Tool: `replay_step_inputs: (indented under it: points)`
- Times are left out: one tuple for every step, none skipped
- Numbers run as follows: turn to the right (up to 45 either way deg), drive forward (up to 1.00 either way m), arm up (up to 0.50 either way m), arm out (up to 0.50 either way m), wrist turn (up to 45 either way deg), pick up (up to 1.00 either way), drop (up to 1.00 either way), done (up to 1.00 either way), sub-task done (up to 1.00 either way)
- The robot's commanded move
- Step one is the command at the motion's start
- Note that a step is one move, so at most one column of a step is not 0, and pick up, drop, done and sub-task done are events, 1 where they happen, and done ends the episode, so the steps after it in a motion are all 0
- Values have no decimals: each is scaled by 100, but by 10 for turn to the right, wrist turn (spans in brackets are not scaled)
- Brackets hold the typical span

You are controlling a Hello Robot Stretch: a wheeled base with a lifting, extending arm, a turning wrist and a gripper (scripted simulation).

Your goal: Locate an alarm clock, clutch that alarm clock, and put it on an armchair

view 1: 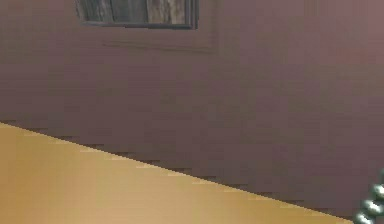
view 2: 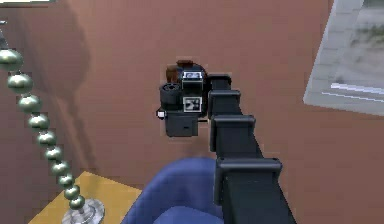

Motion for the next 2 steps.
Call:
replay_step_inputs:
  points:
    - [0,0,0,0,0,0,100,0,0]
    - [0,0,0,-10,0,0,0,0,0]
